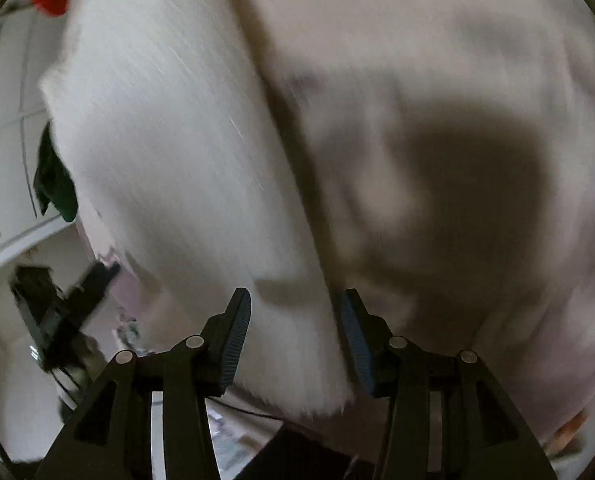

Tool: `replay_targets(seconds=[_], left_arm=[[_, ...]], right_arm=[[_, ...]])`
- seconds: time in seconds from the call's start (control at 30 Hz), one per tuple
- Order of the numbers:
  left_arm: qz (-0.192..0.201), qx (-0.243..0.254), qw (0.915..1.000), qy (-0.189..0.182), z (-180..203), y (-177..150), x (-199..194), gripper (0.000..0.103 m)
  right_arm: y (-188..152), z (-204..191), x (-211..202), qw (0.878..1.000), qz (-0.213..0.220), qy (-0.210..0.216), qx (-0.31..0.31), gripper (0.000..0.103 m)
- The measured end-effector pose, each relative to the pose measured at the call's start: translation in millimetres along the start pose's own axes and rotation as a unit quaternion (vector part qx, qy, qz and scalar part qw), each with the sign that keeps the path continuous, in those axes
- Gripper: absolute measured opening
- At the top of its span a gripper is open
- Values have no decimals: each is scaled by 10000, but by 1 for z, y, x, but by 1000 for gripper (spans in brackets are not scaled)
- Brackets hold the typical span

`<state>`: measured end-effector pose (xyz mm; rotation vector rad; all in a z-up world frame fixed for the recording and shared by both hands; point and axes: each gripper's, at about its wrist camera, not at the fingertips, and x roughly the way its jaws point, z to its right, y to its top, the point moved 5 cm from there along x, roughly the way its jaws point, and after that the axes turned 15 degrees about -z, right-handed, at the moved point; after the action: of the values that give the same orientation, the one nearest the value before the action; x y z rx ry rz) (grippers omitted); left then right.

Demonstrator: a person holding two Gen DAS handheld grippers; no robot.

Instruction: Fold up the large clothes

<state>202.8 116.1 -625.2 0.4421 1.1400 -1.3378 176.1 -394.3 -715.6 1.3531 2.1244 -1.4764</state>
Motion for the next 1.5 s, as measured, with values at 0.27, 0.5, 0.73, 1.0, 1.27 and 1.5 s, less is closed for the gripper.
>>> replay_targets(seconds=[0.27, 0.5, 0.73, 1.0, 1.27, 1.5], left_arm=[[755, 200, 9948, -653, 27, -63, -11, 16], [653, 157, 9974, -276, 10, -78, 16, 16], [409, -174, 9976, -537, -20, -56, 37, 21], [938, 191, 9917, 861, 4, -46, -28, 52], [1672, 405, 9744, 1450, 11, 28, -41, 86], [1872, 394, 9713, 1414, 22, 73, -48, 86]], right_arm=[[-38, -8, 5, 9945, 961, -409, -10, 10], [-39, -2, -4, 9893, 1117, -938, 62, 7], [-24, -41, 11, 9936, 682, -899, 53, 7], [3, -171, -46, 9783, 1258, -1201, -1127, 9], [132, -324, 2, 9562, 1228, -1706, -2038, 9], [195, -329, 60, 9695, 548, -1560, -1808, 0]])
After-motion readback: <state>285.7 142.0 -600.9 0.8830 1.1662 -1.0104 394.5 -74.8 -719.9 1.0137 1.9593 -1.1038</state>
